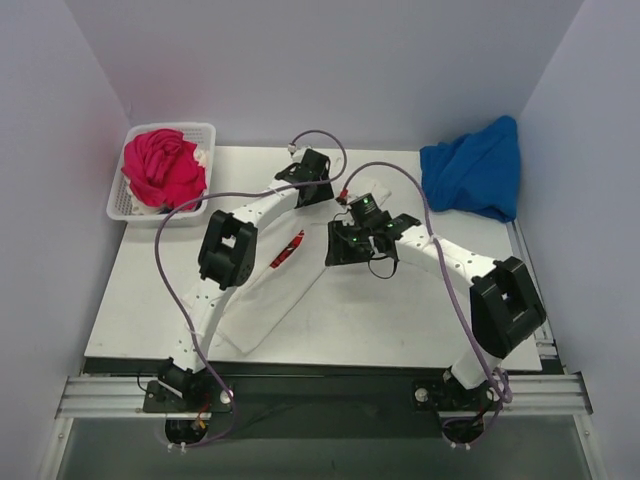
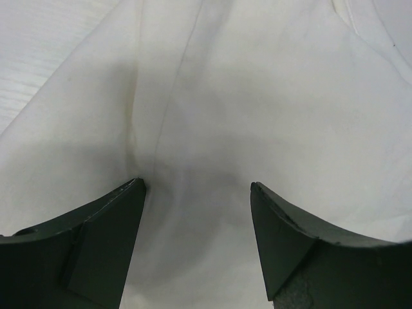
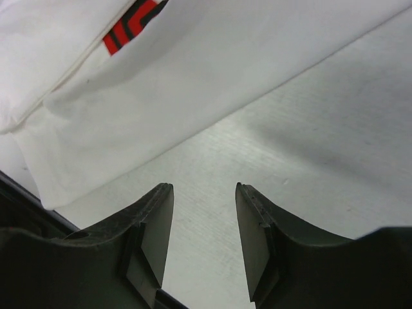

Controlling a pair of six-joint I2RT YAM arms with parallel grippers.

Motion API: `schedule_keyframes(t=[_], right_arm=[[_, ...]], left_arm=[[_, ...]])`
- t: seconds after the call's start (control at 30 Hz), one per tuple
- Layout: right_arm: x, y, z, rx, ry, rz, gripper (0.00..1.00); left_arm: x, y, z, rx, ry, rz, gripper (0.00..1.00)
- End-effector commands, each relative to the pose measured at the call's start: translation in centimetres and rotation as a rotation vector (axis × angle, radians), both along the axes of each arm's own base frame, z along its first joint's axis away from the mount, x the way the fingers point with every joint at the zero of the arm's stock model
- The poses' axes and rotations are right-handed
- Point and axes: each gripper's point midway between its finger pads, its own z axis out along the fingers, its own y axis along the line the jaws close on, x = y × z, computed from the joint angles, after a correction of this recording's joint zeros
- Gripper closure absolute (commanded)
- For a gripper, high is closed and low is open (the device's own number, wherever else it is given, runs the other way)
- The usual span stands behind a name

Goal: Fold and stack the t-shirts
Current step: Fold the tshirt

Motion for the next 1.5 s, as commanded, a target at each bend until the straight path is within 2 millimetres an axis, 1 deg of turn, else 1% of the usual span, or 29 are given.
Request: schedule_keyframes(t=[0.0, 0.07, 0.1, 0.13, 0.17, 0.2, 0.27, 0.3, 0.33, 0.37, 0.4, 0.43, 0.47, 0.5, 0.53, 0.57, 0.67, 0.73, 0.8, 0.87, 0.9, 0.97, 1.0, 1.07, 1.1, 1.17, 1.23, 1.4, 1.47], right_arm=[[-1.3, 2.2, -0.2, -0.049, -0.013, 0.069, 0.56], [-2.7, 4.4, -1.2, -0.073, -0.004, 0.137, 0.56], [-2.7, 5.7, -0.7, -0.065, -0.019, 0.165, 0.56], [-3.1, 6.3, -1.6, -0.087, -0.004, 0.191, 0.57], [-3.4, 7.0, -1.7, -0.095, -0.006, 0.209, 0.57], [-4.2, 8.3, -1.8, -0.096, -0.006, 0.246, 0.57], [-4.5, 10.3, -2.0, -0.1, -0.01, 0.29, 0.57], [-5.2, 11.4, -2.1, -0.101, -0.013, 0.323, 0.57], [-5.2, 12.6, -1.9, -0.1, -0.024, 0.351, 0.57], [-5.4, 13.3, -1.9, -0.104, -0.029, 0.373, 0.57], [-6.4, 14.2, -2.8, -0.122, -0.017, 0.413, 0.57], [-6.1, 15.4, -1.8, -0.108, -0.043, 0.426, 0.57], [-6.3, 16.0, -1.7, -0.111, -0.048, 0.451, 0.57], [-6.9, 16.5, -2.4, -0.127, -0.027, 0.477, 0.57], [-7.6, 17.3, -2.2, -0.123, -0.031, 0.507, 0.57], [-7.6, 18.0, -1.8, -0.116, -0.048, 0.528, 0.57], [-8.8, 18.7, -2.8, -0.109, -0.016, 0.568, 0.57], [-9.4, 18.6, -4.2, -0.114, 0.032, 0.579, 0.57], [-10.2, 17.6, -6.2, -0.147, 0.079, 0.584, 0.58], [-10.6, 16.7, -7.4, -0.17, 0.111, 0.575, 0.58], [-11.3, 15.4, -8.7, -0.199, 0.148, 0.575, 0.59], [-11.9, 13.9, -9.9, -0.237, 0.174, 0.583, 0.59], [-12.6, 12.5, -11.0, -0.269, 0.205, 0.582, 0.6], [-12.9, 10.8, -11.6, -0.301, 0.243, 0.561, 0.62], [-13.5, 9.4, -12.4, -0.33, 0.274, 0.553, 0.62], [-13.9, 8.0, -12.3, -0.367, 0.291, 0.531, 0.63], [-14.4, 5.9, -13.0, -0.42, 0.316, 0.498, 0.64], [-15.1, 2.4, -13.1, -0.502, 0.358, 0.438, 0.65], [-15.8, 0.5, -13.3, -0.543, 0.388, 0.412, 0.66]], left_arm=[[0.6, 6.0, -2.5, 0.041, 0.093, 0.146, 0.23], [2.2, 7.0, -1.6, -0.002, 0.069, 0.148, 0.22], [2.4, 6.5, -1.4, -0.039, 0.071, 0.11, 0.22], [3.2, 6.2, -0.6, -0.075, 0.043, 0.091, 0.22], [4.0, 7.0, -0.2, -0.102, 0.031, 0.087, 0.22], [4.2, 6.3, 0.2, -0.15, 0.032, 0.039, 0.22], [5.4, 6.7, 1.2, -0.203, 0.002, 0.013, 0.22], [5.7, 6.9, 1.6, -0.213, -0.007, 0.011, 0.22], [6.0, 7.3, 1.4, -0.213, -0.008, 0.018, 0.23], [6.0, 6.9, 1.6, -0.246, 0.0, -0.006, 0.22], [6.3, 7.4, 1.7, -0.26, -0.002, -0.002, 0.22], [6.4, 7.6, 1.6, -0.273, 0.001, -0.001, 0.22], [6.3, 7.4, 1.6, -0.301, 0.009, -0.01, 0.22], [6.5, 7.8, 1.5, -0.315, 0.007, -0.009, 0.22], [6.5, 8.0, 1.6, -0.325, 0.005, -0.006, 0.22], [6.4, 7.9, 1.6, -0.341, 0.008, -0.015, 0.22], [6.8, 8.2, 2.1, -0.381, -0.013, -0.033, 0.22], [7.3, 8.6, 2.5, -0.396, -0.029, -0.037, 0.22], [7.6, 8.9, 2.5, -0.403, -0.032, -0.034, 0.22], [8.1, 9.3, 3.0, -0.412, -0.046, -0.033, 0.22], [8.3, 9.3, 2.8, -0.414, -0.044, -0.031, 0.22], [8.7, 9.7, 3.2, -0.424, -0.054, -0.027, 0.22], [8.8, 9.9, 2.9, -0.428, -0.05, -0.024, 0.22], [9.2, 10.1, 3.2, -0.431, -0.06, -0.018, 0.21], [9.2, 10.4, 2.9, -0.429, -0.057, -0.013, 0.22], [9.4, 10.6, 3.0, -0.43, -0.062, -0.008, 0.21], [9.5, 10.9, 2.9, -0.427, -0.063, 0.0, 0.21], [9.6, 11.0, 2.5, -0.433, -0.061, -0.002, 0.21], [9.7, 10.7, 3.0, -0.443, -0.075, -0.025, 0.21]])
